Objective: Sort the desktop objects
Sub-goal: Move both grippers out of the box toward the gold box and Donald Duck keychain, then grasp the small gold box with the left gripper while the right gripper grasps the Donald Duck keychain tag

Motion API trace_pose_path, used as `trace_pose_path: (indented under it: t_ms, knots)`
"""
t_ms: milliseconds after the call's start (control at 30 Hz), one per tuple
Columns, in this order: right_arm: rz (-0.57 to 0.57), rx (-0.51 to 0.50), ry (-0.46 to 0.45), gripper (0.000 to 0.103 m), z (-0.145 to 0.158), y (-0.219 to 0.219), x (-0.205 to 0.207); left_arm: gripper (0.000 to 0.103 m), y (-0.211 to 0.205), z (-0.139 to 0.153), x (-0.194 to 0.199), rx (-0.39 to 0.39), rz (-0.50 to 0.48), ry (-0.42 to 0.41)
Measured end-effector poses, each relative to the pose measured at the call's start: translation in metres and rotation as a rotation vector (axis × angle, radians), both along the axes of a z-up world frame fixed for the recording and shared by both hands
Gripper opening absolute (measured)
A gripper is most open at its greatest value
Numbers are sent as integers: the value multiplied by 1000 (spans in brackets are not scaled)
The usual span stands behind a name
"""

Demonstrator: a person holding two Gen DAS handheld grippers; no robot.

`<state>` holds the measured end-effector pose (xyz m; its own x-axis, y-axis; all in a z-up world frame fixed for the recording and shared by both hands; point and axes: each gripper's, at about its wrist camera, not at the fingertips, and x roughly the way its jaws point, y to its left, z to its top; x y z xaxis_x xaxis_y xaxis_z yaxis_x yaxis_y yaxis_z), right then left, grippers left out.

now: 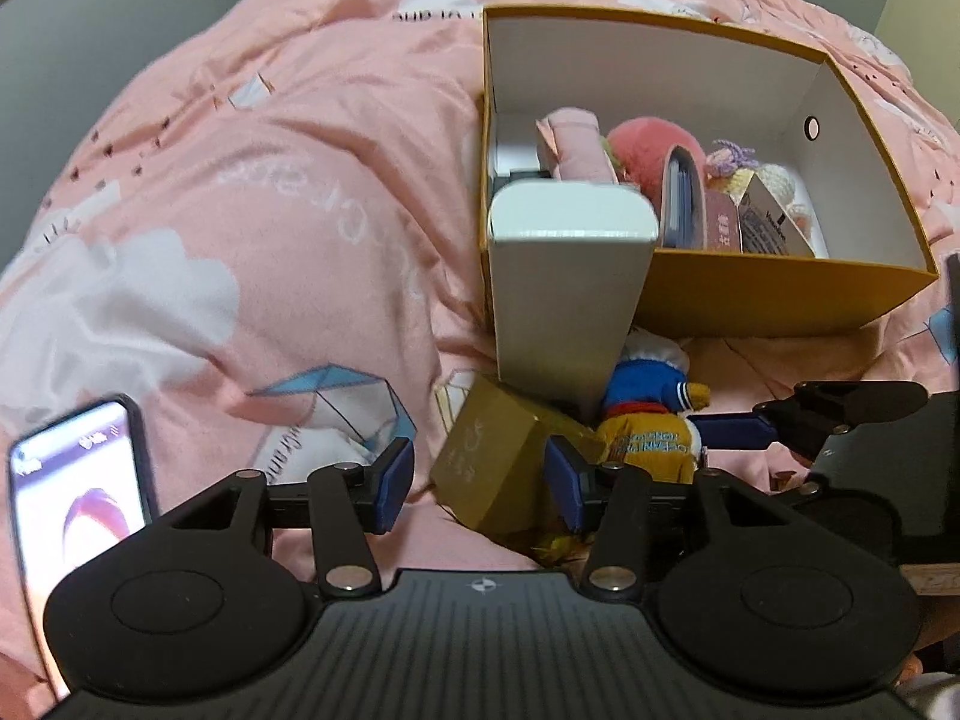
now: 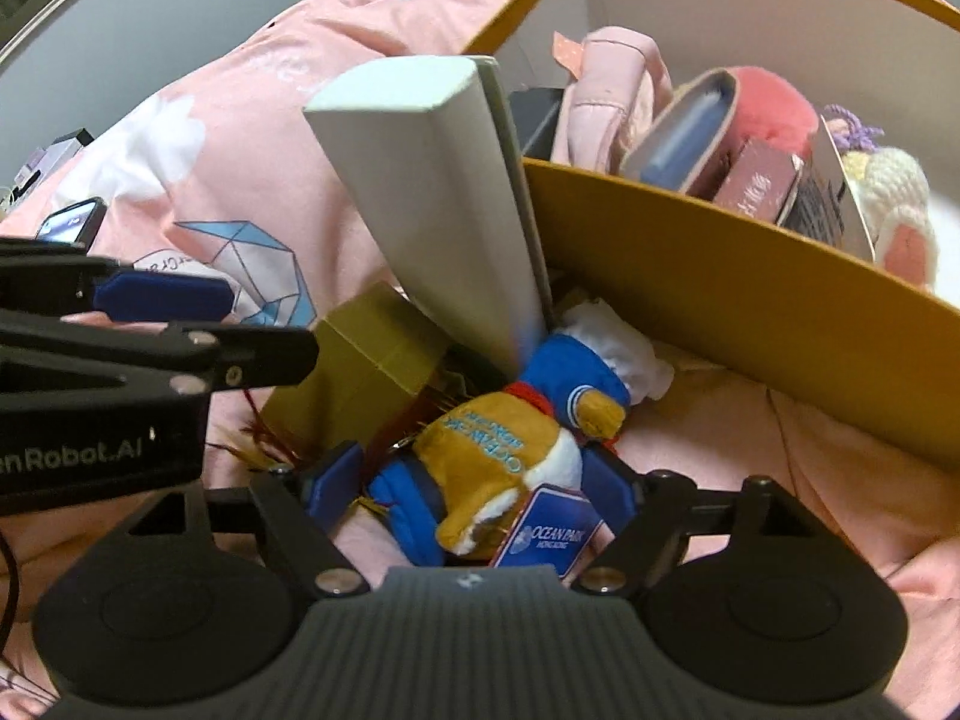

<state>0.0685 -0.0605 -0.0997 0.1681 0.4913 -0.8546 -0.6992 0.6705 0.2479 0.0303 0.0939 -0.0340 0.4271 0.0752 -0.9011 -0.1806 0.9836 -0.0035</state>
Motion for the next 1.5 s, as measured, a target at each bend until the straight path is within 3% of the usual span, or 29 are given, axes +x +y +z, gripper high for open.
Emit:
trace_pose_path:
  t_ms: [300,467,500,567,700,867,933,1100,1267,1333,1500]
  knots:
    - [-94,52,39,64,12,-39,2,57,15,-13,2,-155,68,19]
    - [-180,41,2,58,25,-65,6,61,2,-13,2,-100,18,-6]
    - [-201,25,-15,37,27,-69,6,61,-4,-14,2,-70,-4,-10]
    - [-227,4,-40,30,31,-80,8,62,-12,-16,2,-23,-36,-12]
    - [-298,-63,-73,31,29,-104,15,66,-21,-24,5,19,-76,-5]
    - [-349,38,62,35,21,-112,26,67,-28,-31,9,77,-102,8]
    - [-344,92,92,49,19,-105,26,67,-32,-33,10,106,-116,13]
    - [-301,121,164,68,13,-83,29,68,-36,-41,13,153,-132,32]
    - [-287,124,325,69,-19,-69,36,66,-24,-47,14,120,-97,54]
    - [-291,135,337,68,-22,-69,37,65,-21,-46,13,110,-91,47]
    - [-286,147,299,53,-9,-72,30,61,-19,-40,9,95,-95,22]
